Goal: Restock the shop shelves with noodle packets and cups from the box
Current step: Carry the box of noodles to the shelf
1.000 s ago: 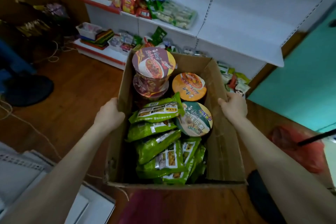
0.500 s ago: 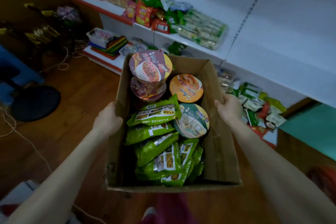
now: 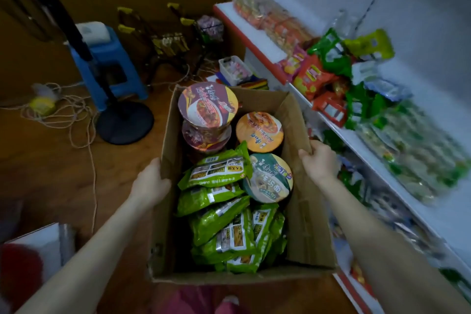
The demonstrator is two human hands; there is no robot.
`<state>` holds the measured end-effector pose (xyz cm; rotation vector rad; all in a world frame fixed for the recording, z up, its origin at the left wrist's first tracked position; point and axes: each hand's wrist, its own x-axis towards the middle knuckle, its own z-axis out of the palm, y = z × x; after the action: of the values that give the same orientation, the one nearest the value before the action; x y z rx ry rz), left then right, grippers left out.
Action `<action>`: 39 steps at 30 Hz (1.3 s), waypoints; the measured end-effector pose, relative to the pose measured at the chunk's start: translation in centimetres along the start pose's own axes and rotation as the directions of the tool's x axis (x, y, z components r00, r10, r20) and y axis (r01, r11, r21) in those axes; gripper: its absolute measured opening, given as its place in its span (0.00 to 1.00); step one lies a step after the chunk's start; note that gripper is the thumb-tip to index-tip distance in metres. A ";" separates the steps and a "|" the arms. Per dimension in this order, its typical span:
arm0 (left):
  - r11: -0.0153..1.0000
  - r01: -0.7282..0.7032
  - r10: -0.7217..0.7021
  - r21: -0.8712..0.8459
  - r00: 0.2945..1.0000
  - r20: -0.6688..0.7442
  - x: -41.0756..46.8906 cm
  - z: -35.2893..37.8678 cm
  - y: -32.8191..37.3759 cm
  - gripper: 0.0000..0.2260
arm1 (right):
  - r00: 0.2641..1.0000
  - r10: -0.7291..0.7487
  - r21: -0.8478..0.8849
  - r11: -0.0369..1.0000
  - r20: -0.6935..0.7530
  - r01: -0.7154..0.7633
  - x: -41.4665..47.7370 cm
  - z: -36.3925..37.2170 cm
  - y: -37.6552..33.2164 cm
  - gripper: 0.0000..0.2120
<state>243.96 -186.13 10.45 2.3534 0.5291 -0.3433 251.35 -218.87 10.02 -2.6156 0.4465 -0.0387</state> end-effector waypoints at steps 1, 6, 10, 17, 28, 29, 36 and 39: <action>1.000 0.024 -0.024 -0.009 1.000 -0.015 1.9 -0.5 0.1 0.14 | 1.000 -0.022 -0.002 1.000 0.011 0.022 2.3 1.0 -1.4 0.11; 0.992 0.112 -0.116 -0.065 0.992 -0.058 12.3 -2.9 0.6 0.16 | 0.991 -0.096 -0.014 0.995 0.091 0.097 12.8 6.0 -9.1 0.14; 0.983 0.168 -0.175 -0.077 0.980 -0.092 20.0 -4.7 1.4 0.16 | 0.984 -0.124 -0.017 0.992 0.128 0.128 20.1 9.6 -14.7 0.15; 0.958 0.250 -0.270 -0.138 0.951 -0.150 33.4 -6.5 3.2 0.16 | 0.952 -0.225 0.028 0.974 0.207 0.224 33.4 17.4 -22.8 0.11; 0.882 0.417 -0.452 -0.218 0.881 -0.143 56.6 -3.9 3.6 0.17 | 0.910 -0.241 0.025 0.969 0.337 0.247 54.0 34.5 -31.2 0.13; 0.878 0.422 -0.458 -0.227 0.878 -0.142 58.4 -3.3 3.2 0.17 | 0.911 -0.236 0.031 0.970 0.338 0.239 55.3 36.1 -31.5 0.13; 0.865 0.430 -0.476 -0.260 0.867 -0.148 70.7 4.8 -2.1 0.19 | 0.921 -0.167 0.094 0.985 0.351 0.142 62.5 49.4 -30.1 0.11; 0.856 0.452 -0.494 -0.251 0.857 -0.143 75.1 9.0 -5.2 0.21 | 0.922 -0.129 0.076 0.991 0.364 0.108 64.6 55.5 -28.4 0.11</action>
<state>306.87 -167.78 -27.62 2.0385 1.1994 -0.2526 327.00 -190.54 -29.06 -2.5136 0.1508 0.3904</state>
